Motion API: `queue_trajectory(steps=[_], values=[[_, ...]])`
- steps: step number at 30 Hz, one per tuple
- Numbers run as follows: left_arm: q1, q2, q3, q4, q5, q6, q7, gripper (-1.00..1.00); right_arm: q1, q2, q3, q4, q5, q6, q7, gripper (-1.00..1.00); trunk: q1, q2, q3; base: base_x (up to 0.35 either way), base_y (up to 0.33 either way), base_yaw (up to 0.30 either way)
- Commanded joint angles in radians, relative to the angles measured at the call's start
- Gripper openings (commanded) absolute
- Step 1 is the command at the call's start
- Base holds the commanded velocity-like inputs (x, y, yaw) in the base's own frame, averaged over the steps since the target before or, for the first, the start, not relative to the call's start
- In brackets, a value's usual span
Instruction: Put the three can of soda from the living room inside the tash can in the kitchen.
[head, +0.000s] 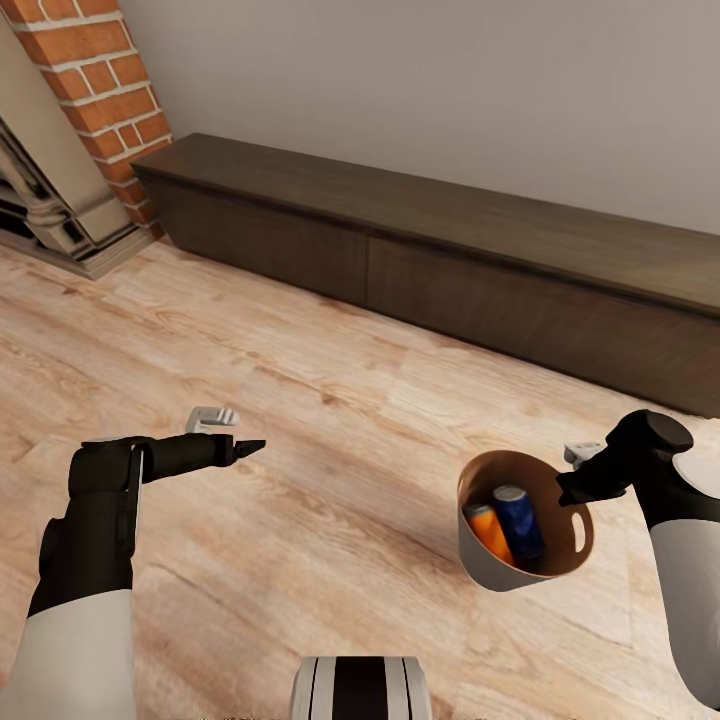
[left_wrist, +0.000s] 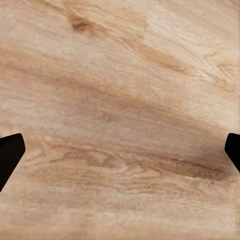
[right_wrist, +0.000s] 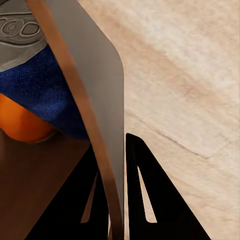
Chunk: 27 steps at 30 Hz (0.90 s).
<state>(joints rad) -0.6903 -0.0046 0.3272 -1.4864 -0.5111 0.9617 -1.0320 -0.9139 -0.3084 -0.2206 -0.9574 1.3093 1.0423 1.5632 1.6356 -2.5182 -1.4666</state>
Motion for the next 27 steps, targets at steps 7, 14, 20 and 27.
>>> queue_trajectory(steps=[7, 14, 20, 27], values=[[0.0, 0.0, 0.0, 0.0, 0.001, 0.0, 0.0, 1.0, 0.0, 0.0, 0.0, 0.0, -0.007, 0.005, 0.008, -1.0, 0.001, -0.001, -0.012, 0.0, 0.0, 0.0], [0.001, -0.002, 0.0, 0.0, 0.0, 0.0, 0.001, 1.0, 0.0, 0.0, 0.0, 0.0, -0.007, 0.005, 0.008, -1.0, 0.004, -0.002, -0.039, 0.0, 0.0, 0.0], [0.002, -0.006, 0.0, 0.0, 0.0, -0.001, 0.001, 1.0, 0.0, 0.0, 0.001, 0.0, -0.007, 0.005, 0.008, -1.0, 0.005, -0.003, -0.043, 0.0, 0.0, 0.0], [0.002, -0.007, 0.0, 0.0, 0.0, -0.001, 0.001, 1.0, 0.0, 0.001, 0.001, 0.0, -0.009, 0.005, 0.008, -1.0, 0.007, -0.004, -0.062, 0.0, 0.0, 0.0]])
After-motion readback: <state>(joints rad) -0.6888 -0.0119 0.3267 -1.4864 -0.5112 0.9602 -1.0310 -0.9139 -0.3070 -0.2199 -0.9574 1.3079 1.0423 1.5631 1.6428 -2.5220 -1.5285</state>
